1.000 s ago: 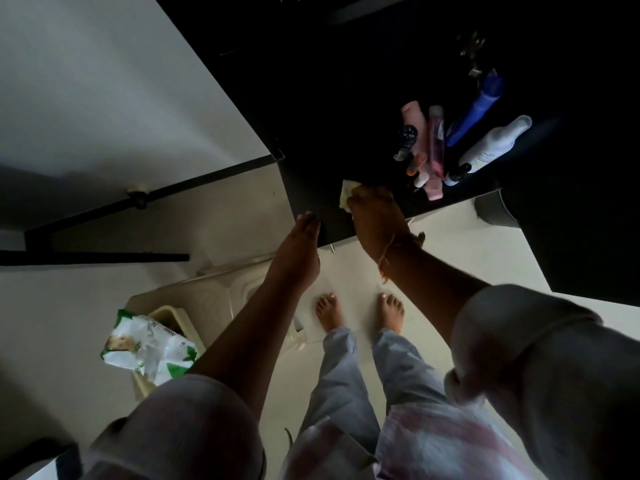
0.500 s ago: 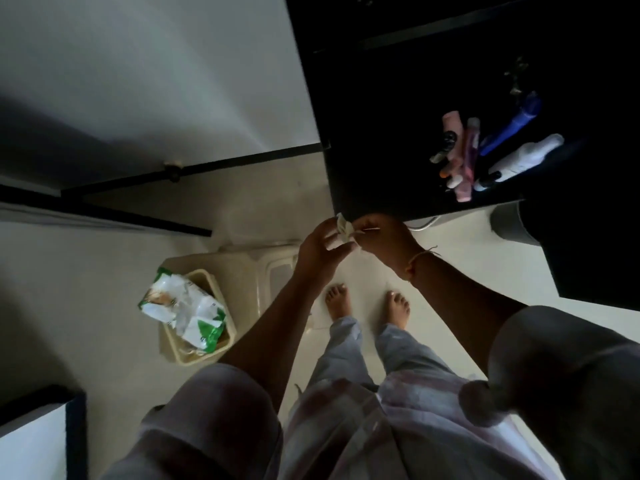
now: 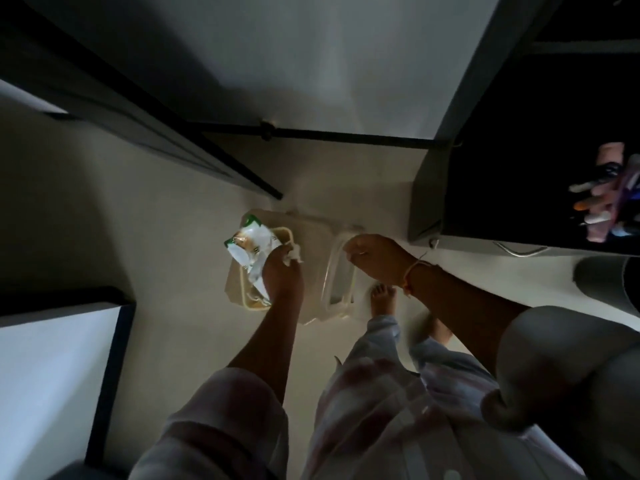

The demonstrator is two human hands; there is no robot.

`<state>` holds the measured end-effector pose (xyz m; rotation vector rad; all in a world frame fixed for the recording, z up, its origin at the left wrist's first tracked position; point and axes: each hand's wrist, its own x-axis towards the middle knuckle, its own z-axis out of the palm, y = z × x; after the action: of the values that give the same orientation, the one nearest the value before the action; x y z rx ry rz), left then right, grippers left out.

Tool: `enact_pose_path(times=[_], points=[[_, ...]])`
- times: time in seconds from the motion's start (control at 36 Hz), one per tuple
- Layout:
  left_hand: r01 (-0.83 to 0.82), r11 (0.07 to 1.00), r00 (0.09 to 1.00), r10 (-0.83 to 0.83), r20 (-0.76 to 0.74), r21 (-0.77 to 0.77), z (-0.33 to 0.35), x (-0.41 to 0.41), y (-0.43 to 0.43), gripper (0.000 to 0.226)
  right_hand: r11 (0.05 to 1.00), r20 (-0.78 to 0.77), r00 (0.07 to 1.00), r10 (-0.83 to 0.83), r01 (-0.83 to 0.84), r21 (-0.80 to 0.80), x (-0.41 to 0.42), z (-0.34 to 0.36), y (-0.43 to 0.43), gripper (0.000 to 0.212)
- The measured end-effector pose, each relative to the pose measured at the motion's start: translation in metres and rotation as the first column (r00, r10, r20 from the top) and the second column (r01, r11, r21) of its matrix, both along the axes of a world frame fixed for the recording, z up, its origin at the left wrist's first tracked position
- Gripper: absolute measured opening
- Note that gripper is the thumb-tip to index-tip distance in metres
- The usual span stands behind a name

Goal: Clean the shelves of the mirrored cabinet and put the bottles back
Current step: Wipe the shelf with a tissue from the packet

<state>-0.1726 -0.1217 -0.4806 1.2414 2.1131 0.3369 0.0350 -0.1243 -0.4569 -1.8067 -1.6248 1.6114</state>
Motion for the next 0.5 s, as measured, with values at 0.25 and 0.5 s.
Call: enact_pose_path(times=[0.25, 0.5], points=[[-0.052, 0.993, 0.993, 0.040, -0.115, -0.108, -0.045, -0.065, -0.014, 0.031, 0.939, 0.243, 0.913, 0.328, -0.344, 0.024, -0.021, -0.006, -0.008, 0.032], [0.092, 0.985, 0.983, -0.113, -0.144, -0.145, -0.051, -0.063, -0.020, 0.037, 0.959, 0.283, 0.919, 0.273, -0.284, -0.002, -0.014, -0.001, -0.005, 0.034]])
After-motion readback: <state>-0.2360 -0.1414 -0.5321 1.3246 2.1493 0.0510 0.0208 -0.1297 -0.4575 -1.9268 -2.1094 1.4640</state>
